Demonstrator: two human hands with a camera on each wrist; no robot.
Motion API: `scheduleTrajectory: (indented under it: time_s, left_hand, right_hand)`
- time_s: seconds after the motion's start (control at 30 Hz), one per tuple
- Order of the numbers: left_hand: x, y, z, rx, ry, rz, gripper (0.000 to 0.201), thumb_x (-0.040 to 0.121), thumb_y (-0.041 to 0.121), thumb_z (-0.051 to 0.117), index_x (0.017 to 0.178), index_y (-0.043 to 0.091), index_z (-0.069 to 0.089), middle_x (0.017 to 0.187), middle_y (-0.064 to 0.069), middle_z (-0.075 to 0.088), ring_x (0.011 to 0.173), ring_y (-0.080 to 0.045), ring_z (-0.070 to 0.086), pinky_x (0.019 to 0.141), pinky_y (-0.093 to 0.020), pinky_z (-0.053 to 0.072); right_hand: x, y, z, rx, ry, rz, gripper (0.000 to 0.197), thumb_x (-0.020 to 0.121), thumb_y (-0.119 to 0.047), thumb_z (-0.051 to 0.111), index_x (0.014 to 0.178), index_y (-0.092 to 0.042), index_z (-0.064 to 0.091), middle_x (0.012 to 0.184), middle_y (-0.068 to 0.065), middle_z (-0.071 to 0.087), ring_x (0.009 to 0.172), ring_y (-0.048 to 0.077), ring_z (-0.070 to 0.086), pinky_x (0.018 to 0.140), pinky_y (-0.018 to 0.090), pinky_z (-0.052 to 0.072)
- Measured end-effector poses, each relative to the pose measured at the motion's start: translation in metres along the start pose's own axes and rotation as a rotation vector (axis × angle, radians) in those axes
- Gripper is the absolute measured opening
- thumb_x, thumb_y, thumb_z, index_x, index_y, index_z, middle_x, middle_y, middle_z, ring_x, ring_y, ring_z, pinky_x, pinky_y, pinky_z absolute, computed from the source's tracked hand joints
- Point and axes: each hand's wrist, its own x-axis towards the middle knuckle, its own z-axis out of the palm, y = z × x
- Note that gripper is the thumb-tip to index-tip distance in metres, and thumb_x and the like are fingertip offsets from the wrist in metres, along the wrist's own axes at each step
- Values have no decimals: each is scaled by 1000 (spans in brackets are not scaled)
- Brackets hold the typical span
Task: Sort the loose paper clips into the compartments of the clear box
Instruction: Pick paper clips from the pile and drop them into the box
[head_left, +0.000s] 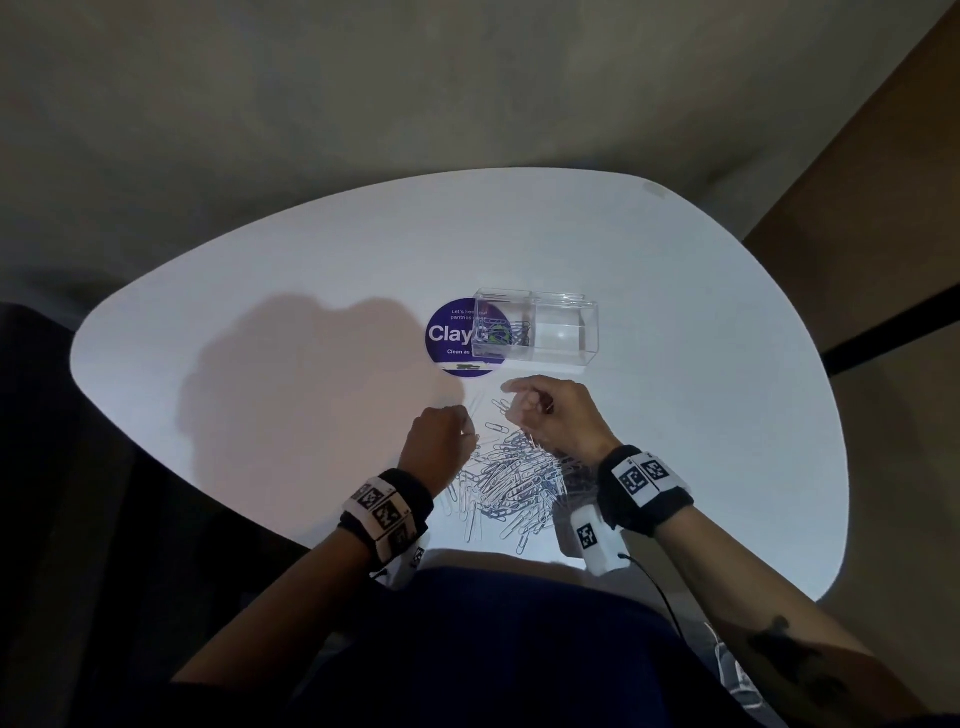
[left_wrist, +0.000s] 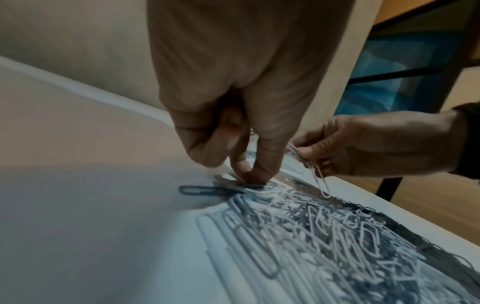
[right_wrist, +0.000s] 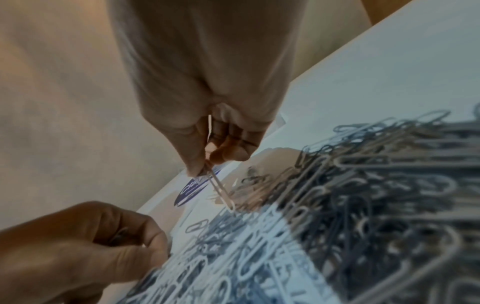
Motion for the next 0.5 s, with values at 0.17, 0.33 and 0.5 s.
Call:
scheduleTrajectory:
  time_s: [0.17, 0.33, 0.5]
  left_hand:
    - [2, -6, -3, -105, -158, -5, 14, 77, 14, 65, 66, 16, 58, 76, 1, 69, 76, -21, 62, 72, -30, 43]
    - [6, -11, -15, -221, -249, -91, 15, 88, 16, 58, 74, 12, 59, 72, -2, 66, 66, -20, 57, 66, -28, 41]
    - [4, -20, -27, -823, -335, -222, 19, 86, 17, 51, 68, 11, 48, 56, -6, 44, 49, -19, 39, 50, -29, 32]
  right_hand:
    - [0, 1, -8, 10, 18, 32, 8, 90, -8, 70, 89, -9, 78, 103, 7, 74, 89, 23, 69, 75, 28, 57]
    - [-3, 5, -12, 190, -34, 77, 9, 91, -3, 68, 91, 1, 76, 93, 17, 74, 51, 6, 53, 46, 16, 39]
    - [-5, 0, -14, 393, -96, 240, 19, 93, -3, 56, 92, 3, 74, 74, 15, 60, 58, 15, 51, 47, 18, 38]
